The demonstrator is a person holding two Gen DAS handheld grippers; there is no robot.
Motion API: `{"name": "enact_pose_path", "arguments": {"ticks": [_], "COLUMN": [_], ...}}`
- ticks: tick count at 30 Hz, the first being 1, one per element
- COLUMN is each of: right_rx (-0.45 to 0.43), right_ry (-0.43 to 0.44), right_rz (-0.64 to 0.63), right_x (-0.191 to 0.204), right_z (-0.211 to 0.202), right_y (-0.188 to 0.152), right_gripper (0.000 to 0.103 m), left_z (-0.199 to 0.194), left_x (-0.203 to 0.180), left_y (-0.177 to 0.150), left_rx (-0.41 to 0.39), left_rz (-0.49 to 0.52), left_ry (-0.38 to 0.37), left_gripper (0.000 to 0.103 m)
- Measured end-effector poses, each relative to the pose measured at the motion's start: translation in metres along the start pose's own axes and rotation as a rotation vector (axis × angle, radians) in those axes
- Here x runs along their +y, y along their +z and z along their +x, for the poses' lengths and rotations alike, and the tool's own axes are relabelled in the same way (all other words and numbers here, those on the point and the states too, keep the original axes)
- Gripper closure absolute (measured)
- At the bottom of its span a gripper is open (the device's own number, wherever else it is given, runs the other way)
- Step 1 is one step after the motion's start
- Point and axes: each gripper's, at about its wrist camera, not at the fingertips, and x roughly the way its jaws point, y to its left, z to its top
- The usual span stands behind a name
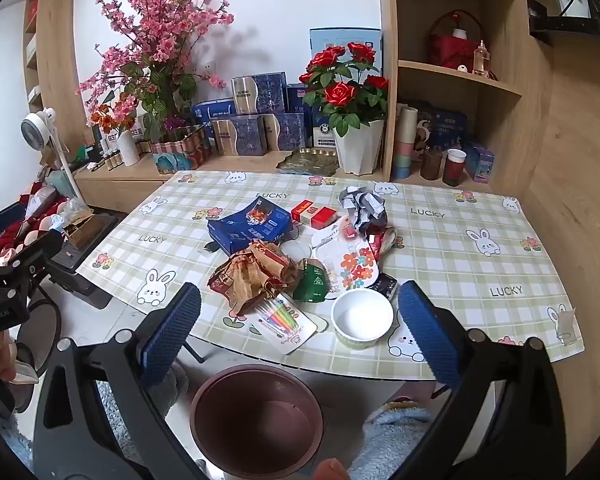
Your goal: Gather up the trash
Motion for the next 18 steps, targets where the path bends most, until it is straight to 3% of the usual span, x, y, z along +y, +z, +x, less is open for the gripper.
{"name": "enact_pose_path", "arguments": {"ticks": [18], "right_rx": [0.0], "right_ry": [-0.008], "right_rz": [-0.007], "right_x": [0.0014], "right_z": [0.0003], "right_y": [-0.0009], "right_gripper": [0.006], "left_z": [-0.0006], "left_x": [0.0007], "left_y": [0.0008], "left_rx": [0.006], "left_rz": [-0.005], "left_ry": [-0.004], "left_gripper": [0.005]}}
